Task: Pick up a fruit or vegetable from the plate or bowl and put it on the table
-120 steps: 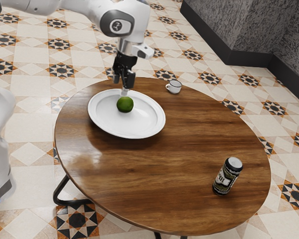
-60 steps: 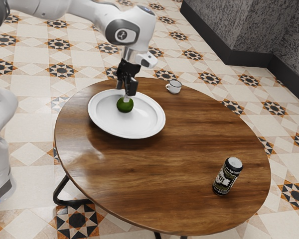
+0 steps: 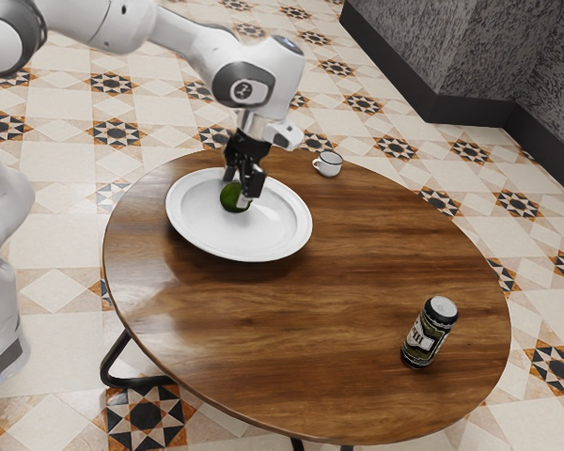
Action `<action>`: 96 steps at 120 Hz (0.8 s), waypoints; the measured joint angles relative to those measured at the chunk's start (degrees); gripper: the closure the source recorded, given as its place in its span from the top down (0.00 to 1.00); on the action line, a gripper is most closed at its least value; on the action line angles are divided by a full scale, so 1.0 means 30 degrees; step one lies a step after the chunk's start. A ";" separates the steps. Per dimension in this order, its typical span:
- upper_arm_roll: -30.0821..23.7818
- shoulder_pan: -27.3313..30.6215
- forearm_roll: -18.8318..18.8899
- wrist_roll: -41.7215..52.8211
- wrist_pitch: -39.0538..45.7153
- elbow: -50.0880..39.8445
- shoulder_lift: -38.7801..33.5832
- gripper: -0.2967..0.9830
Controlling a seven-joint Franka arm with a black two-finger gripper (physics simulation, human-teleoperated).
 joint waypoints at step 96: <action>-0.0085 -0.1525 0.0190 -0.0131 0.0427 0.2816 0.0843 0.47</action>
